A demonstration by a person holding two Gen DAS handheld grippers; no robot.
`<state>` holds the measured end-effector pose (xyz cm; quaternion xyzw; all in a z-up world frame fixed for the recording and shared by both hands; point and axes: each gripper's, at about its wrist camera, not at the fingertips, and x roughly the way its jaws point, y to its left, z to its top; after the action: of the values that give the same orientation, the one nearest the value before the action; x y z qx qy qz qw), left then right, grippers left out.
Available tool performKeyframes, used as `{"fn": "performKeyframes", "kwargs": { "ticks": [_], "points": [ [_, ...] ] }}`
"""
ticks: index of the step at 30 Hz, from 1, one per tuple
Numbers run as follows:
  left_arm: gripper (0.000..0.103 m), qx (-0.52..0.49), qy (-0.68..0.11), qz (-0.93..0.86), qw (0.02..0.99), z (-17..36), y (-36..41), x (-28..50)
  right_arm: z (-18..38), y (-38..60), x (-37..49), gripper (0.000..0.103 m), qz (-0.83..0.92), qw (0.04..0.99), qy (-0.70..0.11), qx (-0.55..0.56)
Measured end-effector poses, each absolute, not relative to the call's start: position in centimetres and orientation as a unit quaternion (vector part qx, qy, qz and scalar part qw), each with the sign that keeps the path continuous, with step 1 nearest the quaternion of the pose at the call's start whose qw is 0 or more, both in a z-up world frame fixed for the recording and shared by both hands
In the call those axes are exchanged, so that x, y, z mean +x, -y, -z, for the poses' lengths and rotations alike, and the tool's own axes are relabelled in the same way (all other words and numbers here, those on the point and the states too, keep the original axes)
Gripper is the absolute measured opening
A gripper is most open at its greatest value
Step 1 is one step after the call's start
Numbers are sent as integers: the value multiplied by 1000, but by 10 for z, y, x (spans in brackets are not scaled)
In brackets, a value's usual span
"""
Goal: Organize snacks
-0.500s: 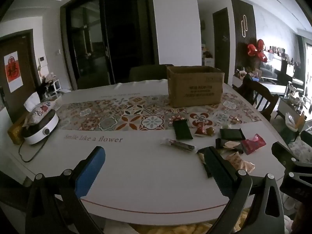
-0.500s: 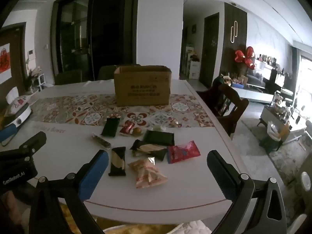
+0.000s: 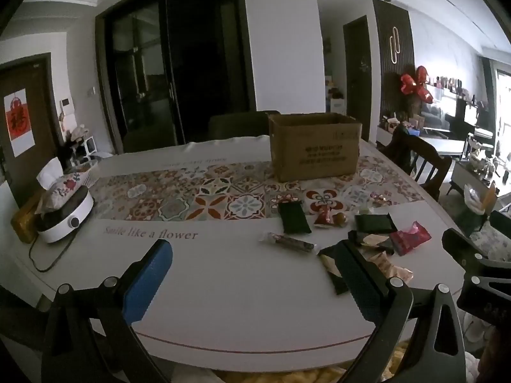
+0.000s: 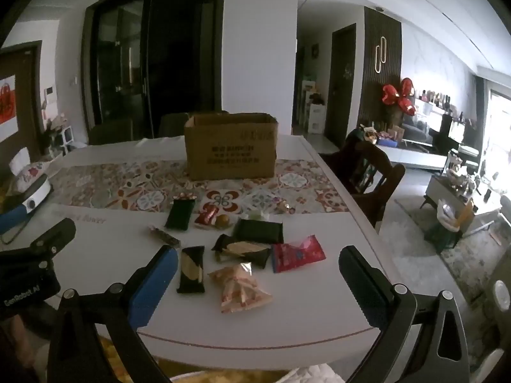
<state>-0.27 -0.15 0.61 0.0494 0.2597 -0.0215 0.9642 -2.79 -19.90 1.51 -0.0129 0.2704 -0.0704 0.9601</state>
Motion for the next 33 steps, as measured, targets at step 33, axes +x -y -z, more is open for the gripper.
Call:
{"fn": "performKeyframes", "kwargs": {
  "ticks": [33],
  "points": [
    [103, 52, -259, 20, 964, -8, 3, -2, -15, 200, -29, 102, 70, 961, -269, -7]
  ]
}}
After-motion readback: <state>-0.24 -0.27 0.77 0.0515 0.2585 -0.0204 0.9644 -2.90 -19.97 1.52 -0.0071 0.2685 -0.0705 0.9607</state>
